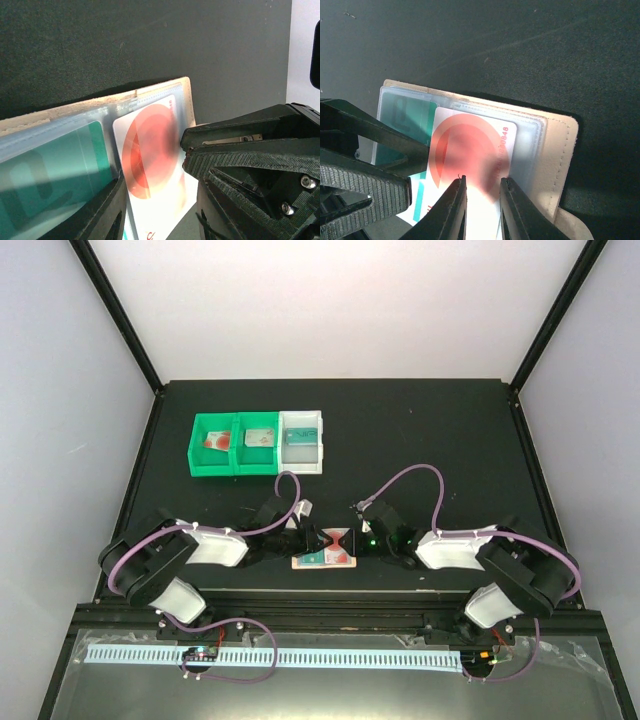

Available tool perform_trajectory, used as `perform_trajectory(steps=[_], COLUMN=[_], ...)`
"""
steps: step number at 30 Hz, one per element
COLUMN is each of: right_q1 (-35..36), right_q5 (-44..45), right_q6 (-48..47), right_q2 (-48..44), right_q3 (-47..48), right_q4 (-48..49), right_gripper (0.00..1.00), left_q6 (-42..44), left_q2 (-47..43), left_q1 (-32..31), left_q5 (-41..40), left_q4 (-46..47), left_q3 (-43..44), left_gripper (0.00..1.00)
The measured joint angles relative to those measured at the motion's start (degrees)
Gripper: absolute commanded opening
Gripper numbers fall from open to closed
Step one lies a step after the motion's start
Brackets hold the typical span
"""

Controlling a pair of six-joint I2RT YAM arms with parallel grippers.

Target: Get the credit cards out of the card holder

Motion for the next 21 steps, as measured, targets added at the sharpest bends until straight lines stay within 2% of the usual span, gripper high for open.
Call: perform_trajectory(steps=[10,21], right_q1=[0.0,0.0], right_q5=[-0.2,-0.3], right_q6=[0.4,0.9], right_q2=[0.1,0.1], right_q3=[-0.3,-0.8], right_q4=[0.7,1.6], right_gripper=[0.19,0.19], left_q6=[-1.9,-3.4], left_q2=[0.0,0.0], left_q1=[0.0,0.0], left_q5=[0.8,1.3], left_q4=[1.2,2.0], left_q3=[-0.6,-2.1], left_gripper=[0.4,0.11])
